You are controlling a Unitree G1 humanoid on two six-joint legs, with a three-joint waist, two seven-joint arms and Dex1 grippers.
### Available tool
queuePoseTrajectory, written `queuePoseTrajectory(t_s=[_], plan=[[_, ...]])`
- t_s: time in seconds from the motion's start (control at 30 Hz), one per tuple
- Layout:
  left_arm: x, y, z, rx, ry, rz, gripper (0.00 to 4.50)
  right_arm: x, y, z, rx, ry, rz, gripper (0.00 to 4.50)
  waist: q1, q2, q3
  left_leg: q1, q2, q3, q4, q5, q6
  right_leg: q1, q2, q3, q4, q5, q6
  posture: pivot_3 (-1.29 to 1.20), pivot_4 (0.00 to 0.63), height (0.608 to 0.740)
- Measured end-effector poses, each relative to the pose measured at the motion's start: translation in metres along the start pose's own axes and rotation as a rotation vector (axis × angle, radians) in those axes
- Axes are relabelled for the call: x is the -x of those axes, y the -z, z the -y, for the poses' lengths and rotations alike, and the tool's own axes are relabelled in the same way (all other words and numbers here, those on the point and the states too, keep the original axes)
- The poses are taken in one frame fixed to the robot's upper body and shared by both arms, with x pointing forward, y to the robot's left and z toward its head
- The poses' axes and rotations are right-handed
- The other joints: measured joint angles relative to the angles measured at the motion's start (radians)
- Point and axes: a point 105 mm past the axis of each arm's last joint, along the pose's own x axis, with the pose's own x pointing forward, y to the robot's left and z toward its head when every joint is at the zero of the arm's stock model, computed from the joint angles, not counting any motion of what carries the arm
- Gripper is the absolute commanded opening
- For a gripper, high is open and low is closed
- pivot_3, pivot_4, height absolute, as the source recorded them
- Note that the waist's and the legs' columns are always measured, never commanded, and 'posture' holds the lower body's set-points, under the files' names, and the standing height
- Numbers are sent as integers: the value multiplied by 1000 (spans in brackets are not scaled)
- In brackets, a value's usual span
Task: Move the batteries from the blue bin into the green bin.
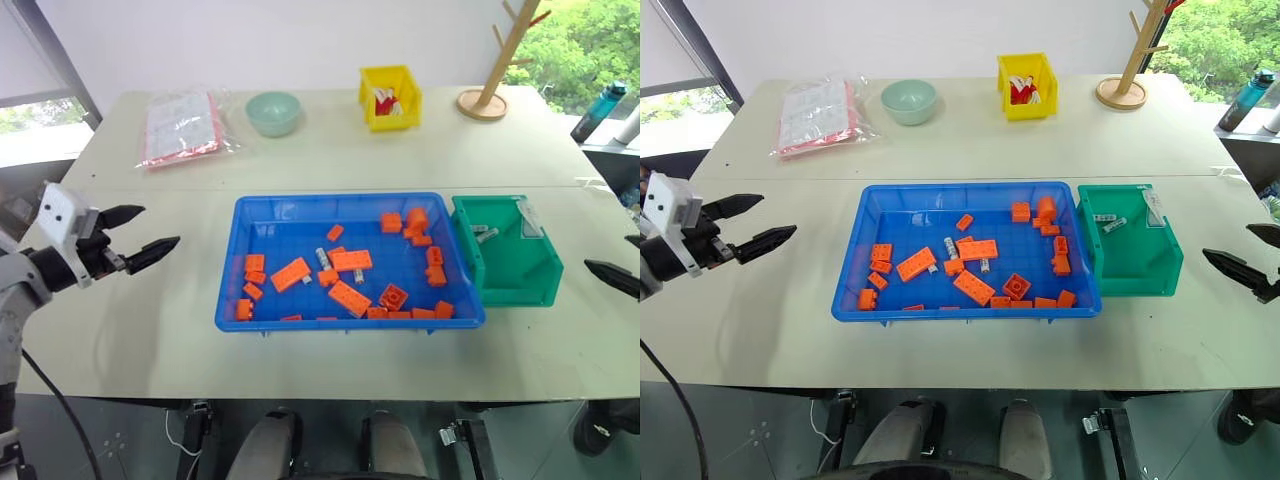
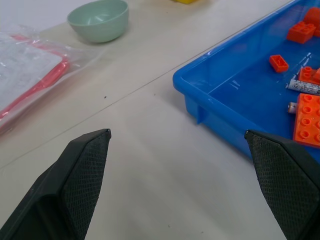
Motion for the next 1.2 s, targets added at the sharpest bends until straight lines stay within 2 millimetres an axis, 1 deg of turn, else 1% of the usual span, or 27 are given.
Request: queuePoseTrajectory(t_s=[0.13, 0.2, 0.37, 0.5, 0.53, 0.63, 0.7, 0.73, 0.8, 0.87, 0.93, 0.97, 1.03, 1.07, 1.13, 1.2], plan=[[0, -1, -1, -14, -5, 0, 4500, -4, 0, -2, 3, -10, -1, 4442, -1, 0, 0, 0, 0, 0, 0, 0, 0, 0, 0, 0, 0, 0, 0, 0, 150, 719], [0, -1, 0, -14, -12, -4, 4500, -7, -4, -1, 17, -9, 10, 4442, -1, 0, 0, 0, 0, 0, 0, 0, 0, 0, 0, 0, 0, 0, 0, 0, 150, 719], [-1, 0, 8, -15, 11, -14, 4500, -11, -8, 2, 6, -4, 27, 4442, -1, 0, 0, 0, 0, 0, 0, 0, 0, 0, 0, 0, 0, 0, 0, 0, 150, 719], [-2, -4, 14, -21, 37, -1, 4500, -17, -12, 1, 7, -30, 18, 4442, -1, 1, 0, 0, 0, 0, 0, 0, 0, 0, 0, 0, 0, 0, 0, 0, 150, 719], [-2, -6, 17, -19, 48, 5, 4500, -19, -16, -2, 13, -50, 18, 4442, -2, 1, 1, 0, 0, 0, 0, 0, 0, 0, 0, 0, 0, 0, 0, 0, 150, 719], [-2, -8, 30, -12, 123, 7, 4500, -33, -46, -14, 55, -144, 73, 4442, -7, 3, 2, 0, 1, 1, 0, 0, 0, -1, 0, 0, 0, 0, 0, 0, 150, 719], [0, -11, 43, -18, 213, -13, 4500, -47, -76, -32, 131, -255, 116, 4442, -16, 5, 3, 0, 2, 0, -1, 0, 0, -1, 1, 0, 0, 0, 0, 0, 150, 719], [0, -14, 47, -27, 257, -25, 4500, -56, -95, -47, 195, -340, 139, 4442, -22, 5, 3, 0, 2, 0, -1, 0, 0, -1, 1, 0, 0, 0, 0, 0, 150, 719], [0, -23, 52, -47, 314, -30, 4500, -68, -121, -75, 295, -475, 177, 4442, -27, 6, 4, -1, 2, 0, -1, 0, 0, -1, 1, 0, -1, 0, 0, 0, 150, 719], [-2, -30, 54, -60, 352, -28, 4500, -80, -140, -102, 362, -603, 215, 4442, -28, 6, 4, -1, 2, 0, -1, 0, 0, -1, 1, -1, -2, 0, 0, 0, 150, 719], [-4, -34, 56, -64, 375, -21, 4500, -92, -147, -125, 409, -704, 221, 4442, -25, 5, 4, -2, 1, -2, -1, 0, 0, -1, 0, -1, -3, 0, 0, 0, 150, 719], [-5, -34, 57, -60, 387, -24, 4500, -101, -151, -140, 434, -762, 223, 4442, -26, 5, 4, -2, 1, -2, -1, 0, 0, -1, 0, -1, -3, 0, 0, 0, 150, 719], [-6, -33, 62, -63, 429, -43, 4500, -119, -160, -173, 479, -871, 238, 4442, -30, 5, 4, -2, 1, -2, -1, 0, 0, -2, 1, -1, -2, 0, 0, 0, 150, 719], [-7, -33, 65, -68, 453, -47, 4500, -128, -165, -196, 508, -939, 250, 4442, -34, 5, 4, -2, 1, -2, -2, 0, -1, -3, 1, -1, -2, 0, 0, 0, 150, 719], [-7, -33, 73, -80, 495, -52, 4500, -141, -167, -232, 544, -1052, 249, 4442, -40, 5, 4, -2, 1, -3, -2, 0, -1, -4, 1, -1, 1, 0, 0, 0, 150, 719], [-6, -30, 78, -79, 524, -65, 4500, -152, -161, -258, 565, -1136, 235, 4442, -40, 5, 4, -3, 0, -4, -2, 0, -1, -4, 1, -1, 2, 0, 0, 0, 150, 719]])
